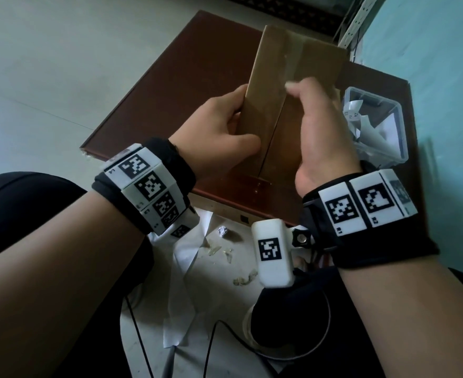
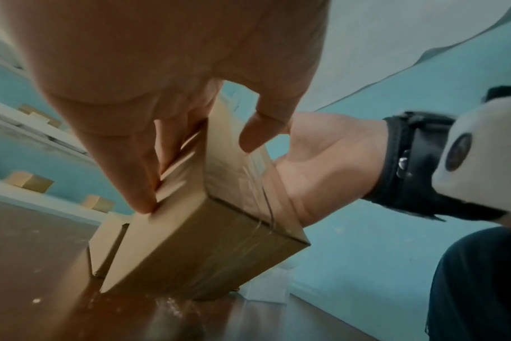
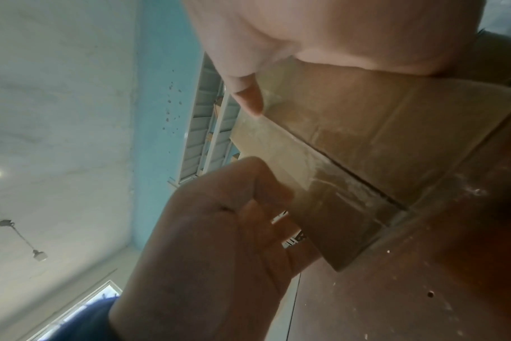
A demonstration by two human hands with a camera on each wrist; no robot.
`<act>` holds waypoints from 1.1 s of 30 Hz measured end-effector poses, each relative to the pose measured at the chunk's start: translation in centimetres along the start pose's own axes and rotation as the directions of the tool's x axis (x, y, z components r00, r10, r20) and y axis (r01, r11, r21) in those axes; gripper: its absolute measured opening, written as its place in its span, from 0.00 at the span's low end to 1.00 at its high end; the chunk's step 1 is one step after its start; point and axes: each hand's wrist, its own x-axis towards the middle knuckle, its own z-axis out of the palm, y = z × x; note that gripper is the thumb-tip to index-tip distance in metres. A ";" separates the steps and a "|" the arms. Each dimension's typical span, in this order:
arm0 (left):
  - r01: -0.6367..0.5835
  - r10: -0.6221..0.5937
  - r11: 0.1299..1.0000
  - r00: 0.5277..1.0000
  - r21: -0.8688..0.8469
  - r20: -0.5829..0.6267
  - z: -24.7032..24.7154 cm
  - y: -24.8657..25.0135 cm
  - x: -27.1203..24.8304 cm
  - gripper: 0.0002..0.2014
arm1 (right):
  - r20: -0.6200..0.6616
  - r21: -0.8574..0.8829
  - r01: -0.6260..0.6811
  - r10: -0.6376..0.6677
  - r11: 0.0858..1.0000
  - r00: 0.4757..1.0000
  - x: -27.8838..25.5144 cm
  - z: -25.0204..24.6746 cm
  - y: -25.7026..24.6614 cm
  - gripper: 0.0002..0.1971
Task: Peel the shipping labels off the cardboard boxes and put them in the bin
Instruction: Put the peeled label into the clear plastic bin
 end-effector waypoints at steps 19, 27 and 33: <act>0.033 -0.025 0.999 0.953 0.023 -0.303 1.2 0.3 0.5 0.10 | 0.015 -0.139 0.064 -0.062 0.988 0.998 -0.4 -0.2 0.7 0.40; 0.041 -0.106 0.986 0.903 -0.163 -0.416 1.4 0.8 0.7 0.11 | 0.086 0.008 0.040 -0.041 0.999 0.995 -0.2 0.4 0.1 0.21; 0.077 -0.095 0.992 0.978 -0.104 -0.184 0.3 0.4 0.3 0.16 | 0.028 -0.078 0.015 -0.013 0.997 1.000 -0.5 0.3 1.1 0.43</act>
